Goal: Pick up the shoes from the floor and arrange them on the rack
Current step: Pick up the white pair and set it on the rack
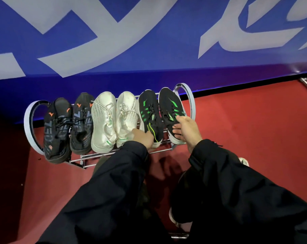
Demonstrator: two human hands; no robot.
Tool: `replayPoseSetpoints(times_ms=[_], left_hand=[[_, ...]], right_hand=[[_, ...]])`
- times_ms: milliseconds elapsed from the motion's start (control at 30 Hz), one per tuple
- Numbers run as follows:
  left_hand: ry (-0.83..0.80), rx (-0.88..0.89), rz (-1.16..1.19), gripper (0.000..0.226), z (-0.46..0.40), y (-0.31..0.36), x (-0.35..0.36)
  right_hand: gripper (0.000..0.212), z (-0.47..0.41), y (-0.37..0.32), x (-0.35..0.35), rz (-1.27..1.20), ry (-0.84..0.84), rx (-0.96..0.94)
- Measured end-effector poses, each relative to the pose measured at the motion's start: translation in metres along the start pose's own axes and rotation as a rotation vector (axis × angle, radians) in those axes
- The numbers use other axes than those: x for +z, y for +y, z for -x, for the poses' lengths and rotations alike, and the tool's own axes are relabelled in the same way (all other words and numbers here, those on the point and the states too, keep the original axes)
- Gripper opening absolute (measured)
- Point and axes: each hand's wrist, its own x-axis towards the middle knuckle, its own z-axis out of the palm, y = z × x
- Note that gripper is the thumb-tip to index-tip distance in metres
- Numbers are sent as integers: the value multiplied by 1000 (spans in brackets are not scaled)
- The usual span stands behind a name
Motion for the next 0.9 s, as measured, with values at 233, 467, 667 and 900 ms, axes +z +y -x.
replayPoseSetpoints(times_ms=[233,467,667,900], left_hand=[[-83,4,-58,76,-27,-30,22],[-71,141,-27,57,-3,-18,13],[-81,266,94,58,-8,-21,17],[39,169,-16,32,24,8,8]], right_hand=[[42,9,49,3,13,409,188],[38,2,49,11,-493,145,266],[19,-5,47,22,-565,127,140],[44,-12,56,16,-476,20,167]])
